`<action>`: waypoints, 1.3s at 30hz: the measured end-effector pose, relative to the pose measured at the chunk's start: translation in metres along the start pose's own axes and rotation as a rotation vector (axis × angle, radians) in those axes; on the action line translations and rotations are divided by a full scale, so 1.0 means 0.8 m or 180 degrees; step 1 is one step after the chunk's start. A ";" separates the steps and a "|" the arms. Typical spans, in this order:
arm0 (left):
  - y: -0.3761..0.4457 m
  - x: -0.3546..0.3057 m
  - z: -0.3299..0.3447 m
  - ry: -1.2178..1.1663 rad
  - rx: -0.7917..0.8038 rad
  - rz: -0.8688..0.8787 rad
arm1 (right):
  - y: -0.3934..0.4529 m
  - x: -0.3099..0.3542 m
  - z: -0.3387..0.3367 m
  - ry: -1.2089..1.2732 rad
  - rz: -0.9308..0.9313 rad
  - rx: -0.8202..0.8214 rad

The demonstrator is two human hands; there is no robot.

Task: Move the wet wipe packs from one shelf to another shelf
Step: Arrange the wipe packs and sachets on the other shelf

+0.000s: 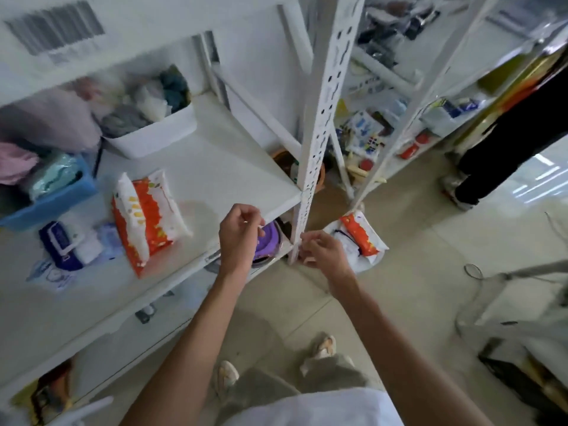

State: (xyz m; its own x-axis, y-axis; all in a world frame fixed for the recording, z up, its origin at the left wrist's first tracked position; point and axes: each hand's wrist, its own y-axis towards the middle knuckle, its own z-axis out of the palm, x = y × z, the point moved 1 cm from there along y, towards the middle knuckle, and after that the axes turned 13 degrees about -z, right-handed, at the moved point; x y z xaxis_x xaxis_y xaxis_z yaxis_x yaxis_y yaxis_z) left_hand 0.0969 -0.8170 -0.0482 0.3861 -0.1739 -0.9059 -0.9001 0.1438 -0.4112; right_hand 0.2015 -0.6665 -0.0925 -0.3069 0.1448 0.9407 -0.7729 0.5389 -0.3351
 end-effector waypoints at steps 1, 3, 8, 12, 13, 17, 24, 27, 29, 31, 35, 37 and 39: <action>-0.004 0.006 0.032 0.0037 0.0081 -0.0059 | 0.008 -0.003 -0.026 -0.0028 0.0027 -0.0012; -0.010 0.026 0.097 0.0042 0.0268 -0.0181 | 0.030 -0.009 -0.078 -0.0058 -0.0014 0.0033; -0.033 0.090 0.231 0.0513 0.0742 -0.0540 | 0.082 -0.025 -0.185 -0.0009 0.0139 -0.0167; -0.019 0.111 0.298 0.0661 0.0854 -0.0862 | 0.127 -0.033 -0.237 -0.0031 0.0259 -0.0139; -0.008 0.117 0.313 0.0684 0.0846 -0.0962 | 0.139 -0.035 -0.248 -0.0047 0.0312 -0.0114; 0.043 0.129 0.367 0.0732 0.0809 -0.1276 | 0.188 -0.040 -0.289 -0.0122 0.0461 -0.0090; 0.126 0.169 0.435 0.0740 0.0648 -0.1725 | 0.277 -0.063 -0.341 -0.0405 0.0873 0.0089; 0.149 0.204 0.454 0.0881 0.0539 -0.2080 | 0.321 -0.091 -0.357 -0.0638 0.1162 0.0237; 0.155 0.231 0.464 0.0858 0.0434 -0.2372 | 0.346 -0.112 -0.366 -0.0841 0.1271 0.0421; 0.158 0.253 0.473 0.0785 0.0328 -0.2592 | 0.374 -0.133 -0.376 -0.1033 0.1304 0.0613; 0.165 0.301 0.491 0.0803 -0.0191 -0.2913 | 0.432 -0.186 -0.393 -0.1011 0.1528 0.0903; 0.173 0.330 0.502 0.1004 -0.0478 -0.2964 | 0.460 -0.225 -0.395 -0.1548 0.1498 0.0965; 0.190 0.363 0.511 0.1100 -0.0688 -0.2981 | 0.488 -0.261 -0.389 -0.2302 0.1226 0.1182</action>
State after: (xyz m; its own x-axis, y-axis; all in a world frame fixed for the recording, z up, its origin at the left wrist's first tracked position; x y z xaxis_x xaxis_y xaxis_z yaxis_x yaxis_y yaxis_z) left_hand 0.1550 -0.4474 -0.4155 0.9050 -0.4026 -0.1372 -0.2970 -0.3673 -0.8814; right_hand 0.1367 -0.2286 -0.4032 -0.7596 -0.3655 0.5380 -0.6353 0.2399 -0.7341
